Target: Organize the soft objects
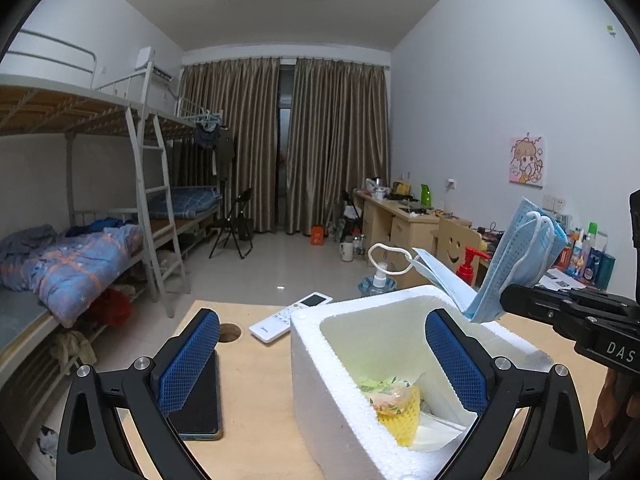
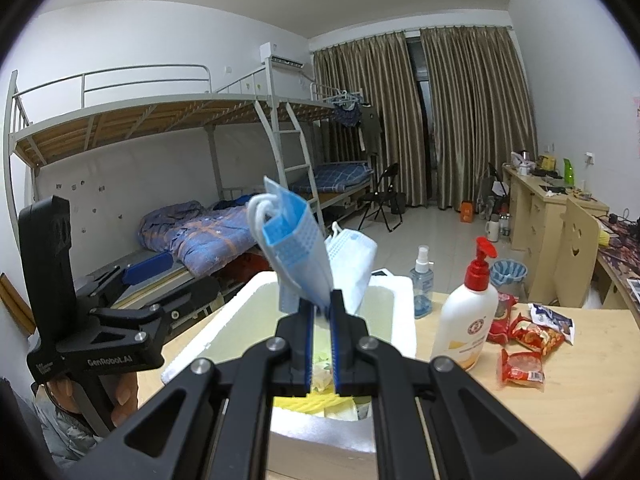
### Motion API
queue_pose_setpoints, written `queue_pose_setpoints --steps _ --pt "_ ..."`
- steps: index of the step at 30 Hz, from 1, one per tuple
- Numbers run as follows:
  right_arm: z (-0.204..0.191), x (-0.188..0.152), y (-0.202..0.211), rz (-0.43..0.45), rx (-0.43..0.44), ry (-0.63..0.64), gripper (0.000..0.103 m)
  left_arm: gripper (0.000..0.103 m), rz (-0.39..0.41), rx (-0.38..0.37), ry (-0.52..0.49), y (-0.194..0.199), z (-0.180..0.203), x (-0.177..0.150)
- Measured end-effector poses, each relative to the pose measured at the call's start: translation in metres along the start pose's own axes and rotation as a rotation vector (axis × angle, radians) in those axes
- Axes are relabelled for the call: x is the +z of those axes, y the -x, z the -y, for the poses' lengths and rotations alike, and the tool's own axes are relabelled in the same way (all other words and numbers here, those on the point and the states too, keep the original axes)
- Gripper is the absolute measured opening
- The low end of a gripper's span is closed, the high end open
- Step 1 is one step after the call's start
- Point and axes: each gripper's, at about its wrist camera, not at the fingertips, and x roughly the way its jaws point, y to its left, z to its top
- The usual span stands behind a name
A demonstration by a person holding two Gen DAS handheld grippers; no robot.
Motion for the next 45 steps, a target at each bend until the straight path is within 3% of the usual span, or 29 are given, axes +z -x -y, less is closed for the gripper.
queue_pose_setpoints --steps 9,13,22,30,36,38,40,45 --pt "0.000 -0.002 -0.009 -0.035 0.001 -0.006 0.012 0.103 -0.002 -0.009 -0.024 0.001 0.007 -0.003" --pt "0.003 -0.002 -0.007 -0.029 0.005 -0.031 0.053 0.103 -0.003 -0.012 -0.029 0.002 0.010 -0.005" --pt "0.000 -0.002 -0.002 -0.017 0.010 -0.035 0.055 0.103 -0.013 -0.015 -0.025 0.001 0.011 -0.006" --pt "-0.001 0.001 0.008 0.000 -0.011 -0.037 0.067 0.103 -0.009 -0.027 -0.032 0.004 0.014 -0.002" --pt "0.000 0.004 0.027 0.039 -0.041 -0.043 0.084 0.103 -0.017 -0.005 -0.028 0.009 0.019 -0.001" --pt "0.001 0.004 0.035 0.053 -0.054 -0.048 0.097 0.103 -0.015 0.001 -0.034 0.013 0.022 0.000" --pt "0.002 0.003 0.043 0.067 -0.075 -0.045 0.103 0.103 -0.012 0.006 -0.048 0.018 0.028 0.000" --pt "-0.001 0.001 0.060 0.086 -0.129 -0.037 0.103 0.103 0.004 0.012 -0.063 0.037 0.043 0.002"
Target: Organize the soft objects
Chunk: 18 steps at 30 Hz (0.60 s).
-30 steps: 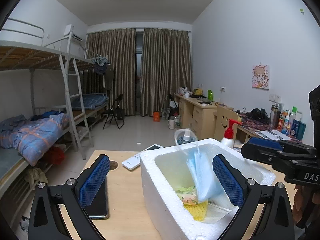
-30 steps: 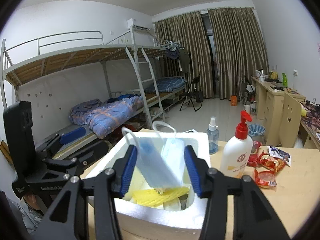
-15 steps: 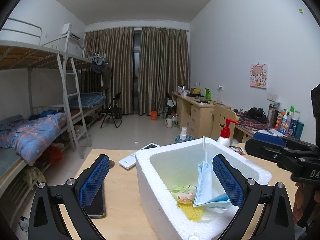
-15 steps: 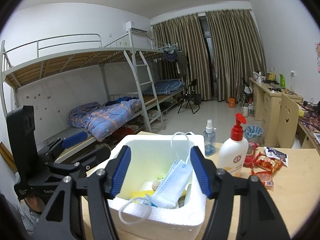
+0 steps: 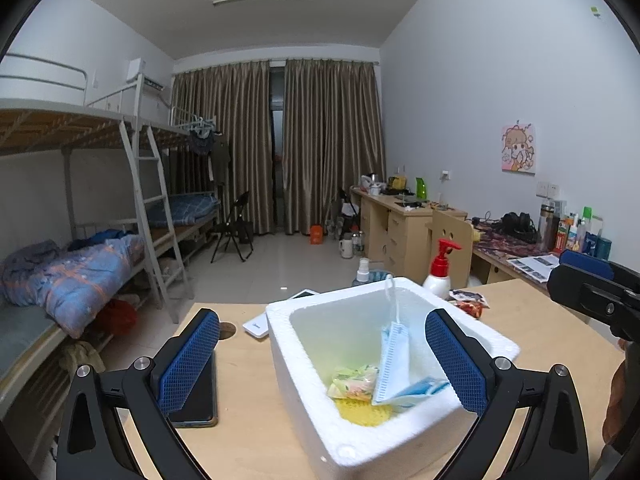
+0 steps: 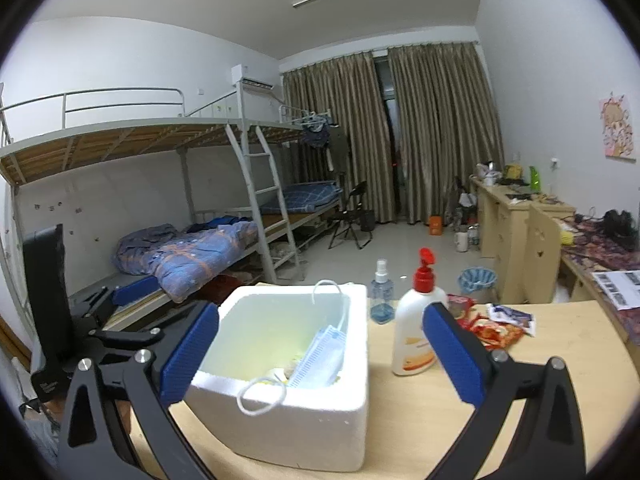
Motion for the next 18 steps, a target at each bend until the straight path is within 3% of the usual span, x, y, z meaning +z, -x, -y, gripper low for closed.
queue_pose_setpoints --steps 18 --pt "-0.003 -0.012 0.087 0.093 -0.059 0.008 0.103 0.103 0.046 -0.023 -0.013 0.078 0.045 -0.003"
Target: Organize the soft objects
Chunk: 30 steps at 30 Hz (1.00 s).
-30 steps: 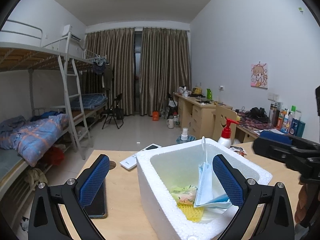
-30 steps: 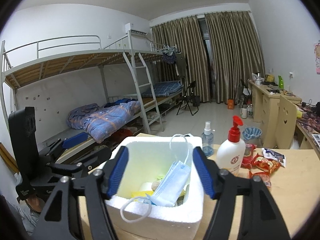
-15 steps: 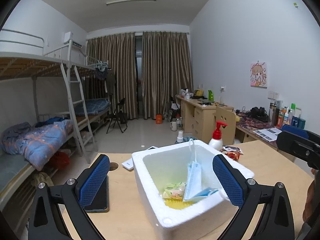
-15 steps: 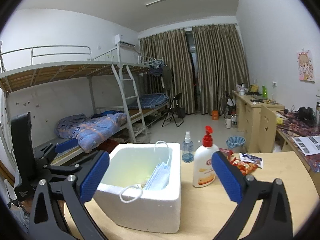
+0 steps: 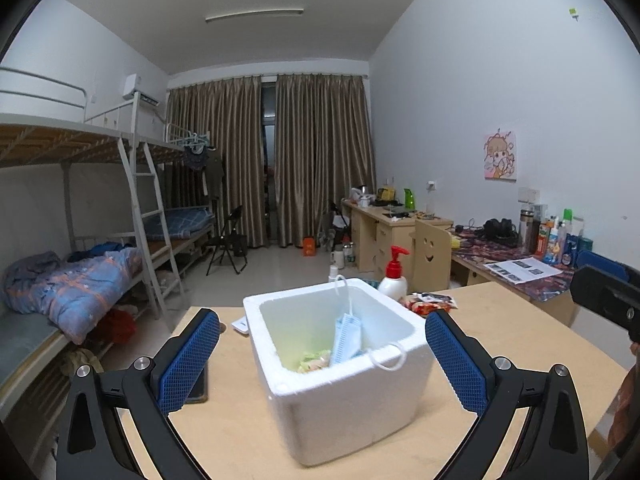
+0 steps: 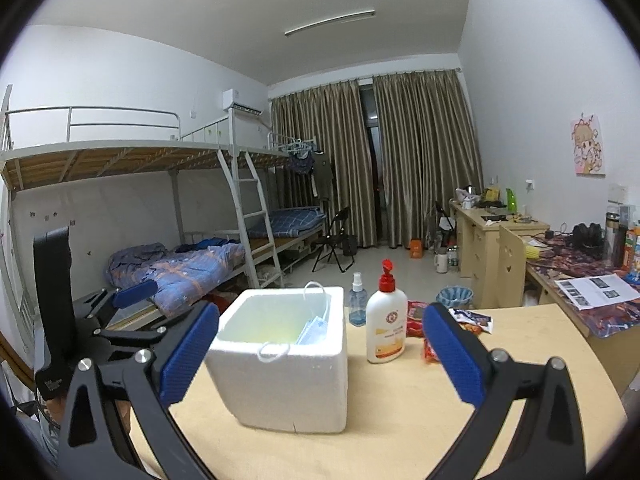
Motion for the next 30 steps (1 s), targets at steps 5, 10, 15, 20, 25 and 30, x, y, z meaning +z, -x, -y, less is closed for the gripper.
queue_pose_setpoints --steps 5,10,15,20,25,30 --pt "-0.003 -0.002 0.017 0.012 -0.011 0.012 0.103 0.103 0.011 0.000 -0.002 0.021 0.007 -0.002" --pt "-0.007 -0.009 0.037 0.032 -0.015 0.021 0.103 0.103 0.034 -0.005 -0.002 0.046 0.012 -0.008" --pt "-0.012 -0.014 0.052 0.057 -0.016 0.038 0.103 0.103 0.051 -0.008 -0.012 0.068 0.018 -0.011" --pt "-0.016 -0.019 0.063 0.068 -0.024 0.045 0.103 0.103 0.070 -0.010 -0.018 0.088 0.021 -0.016" --pt "-0.022 -0.023 0.074 0.079 -0.023 0.050 0.103 0.103 0.085 -0.010 -0.018 0.104 0.024 -0.020" --pt "-0.028 -0.027 0.080 0.087 -0.022 0.057 0.103 0.103 0.095 -0.014 -0.016 0.120 0.023 -0.027"
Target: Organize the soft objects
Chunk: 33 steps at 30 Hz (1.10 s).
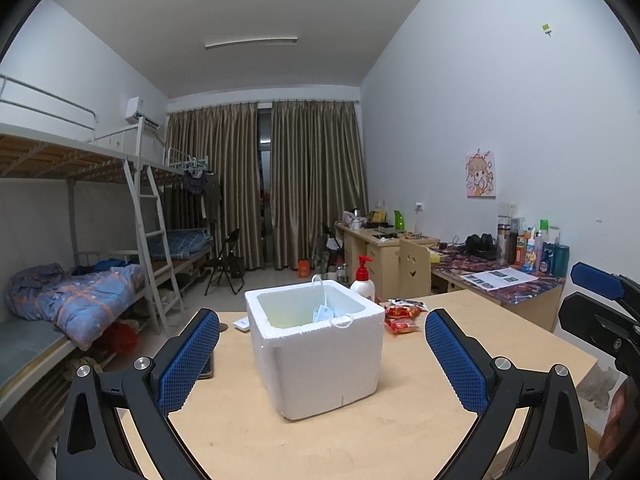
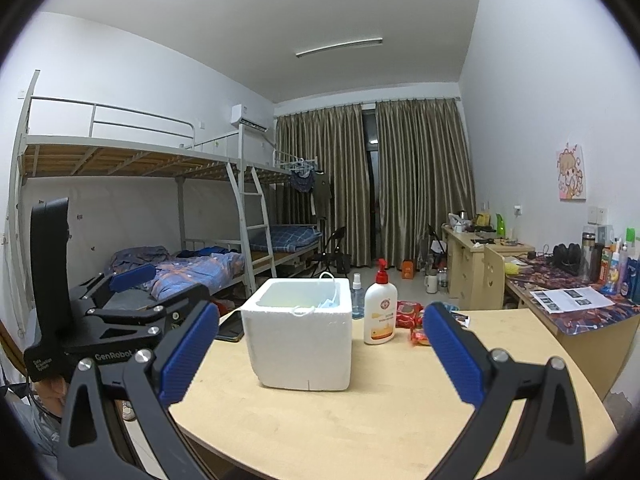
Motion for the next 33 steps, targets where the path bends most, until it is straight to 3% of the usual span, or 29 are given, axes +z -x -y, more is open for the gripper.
queue_pose_setpoints --steps 33 --pt "-0.022 -0.019 0.024 0.025 0.009 -0.001 0.103 0.103 0.013 -0.004 0.035 0.040 -0.007 -0.024"
